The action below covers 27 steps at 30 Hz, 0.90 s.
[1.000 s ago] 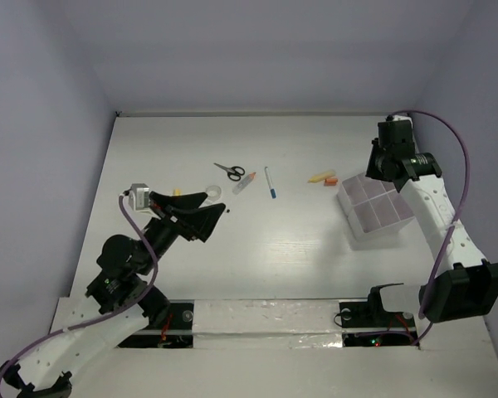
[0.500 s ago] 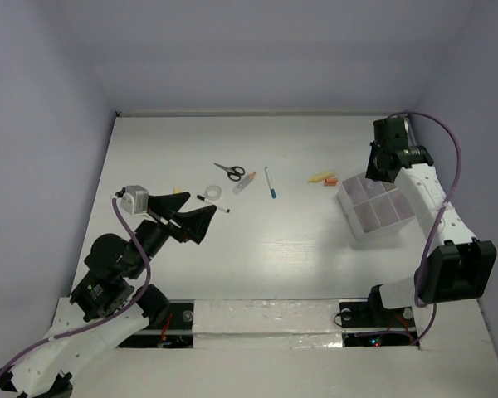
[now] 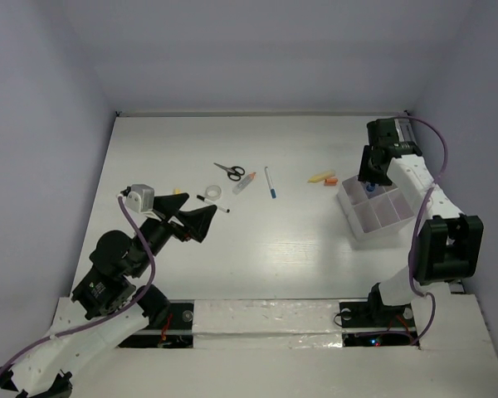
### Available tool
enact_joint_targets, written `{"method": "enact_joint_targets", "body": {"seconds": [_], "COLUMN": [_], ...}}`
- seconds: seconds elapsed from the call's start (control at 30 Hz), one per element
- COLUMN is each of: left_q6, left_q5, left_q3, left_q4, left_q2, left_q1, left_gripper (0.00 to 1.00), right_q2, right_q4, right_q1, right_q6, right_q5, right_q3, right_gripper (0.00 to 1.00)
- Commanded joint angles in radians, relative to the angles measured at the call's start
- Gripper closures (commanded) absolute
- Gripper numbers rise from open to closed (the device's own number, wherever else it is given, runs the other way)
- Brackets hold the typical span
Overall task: Sort the stationery into containers
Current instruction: Place the stationery in the storage box, then pick up the stationery from the center of the board.
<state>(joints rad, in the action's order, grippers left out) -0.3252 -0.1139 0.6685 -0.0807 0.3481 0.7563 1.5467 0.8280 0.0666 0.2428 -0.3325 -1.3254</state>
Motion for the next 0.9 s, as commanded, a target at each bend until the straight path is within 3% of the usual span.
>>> {"method": "enact_joint_targets", "body": {"seconds": [0.0, 0.27, 0.4, 0.57, 0.87], "left_q6": [0.009, 0.009, 0.011, 0.018, 0.089], "left_q5": [-0.006, 0.031, 0.065, 0.068, 0.033], "left_q3": [0.014, 0.009, 0.009, 0.013, 0.043], "left_q4": [0.021, 0.035, 0.041, 0.041, 0.025], "left_q2": [0.012, 0.029, 0.060, 0.086, 0.138], "left_q1": [-0.012, -0.058, -0.094, -0.094, -0.094], "left_gripper": [0.01, 0.01, 0.01, 0.01, 0.01], "right_q2": [-0.030, -0.114, -0.116, 0.008, 0.337], "right_q4": [-0.049, -0.127, -0.204, -0.304, -0.280], "right_q1": [-0.005, 0.041, 0.174, 0.317, 0.420], "right_q6": [0.000, -0.026, -0.023, -0.017, -0.036], "right_q5": [-0.025, 0.119, 0.213, 0.252, 0.309], "right_q3": [-0.070, -0.126, -0.115, -0.133, -0.377], "right_gripper": [0.49, 0.46, 0.58, 0.69, 0.67]}}
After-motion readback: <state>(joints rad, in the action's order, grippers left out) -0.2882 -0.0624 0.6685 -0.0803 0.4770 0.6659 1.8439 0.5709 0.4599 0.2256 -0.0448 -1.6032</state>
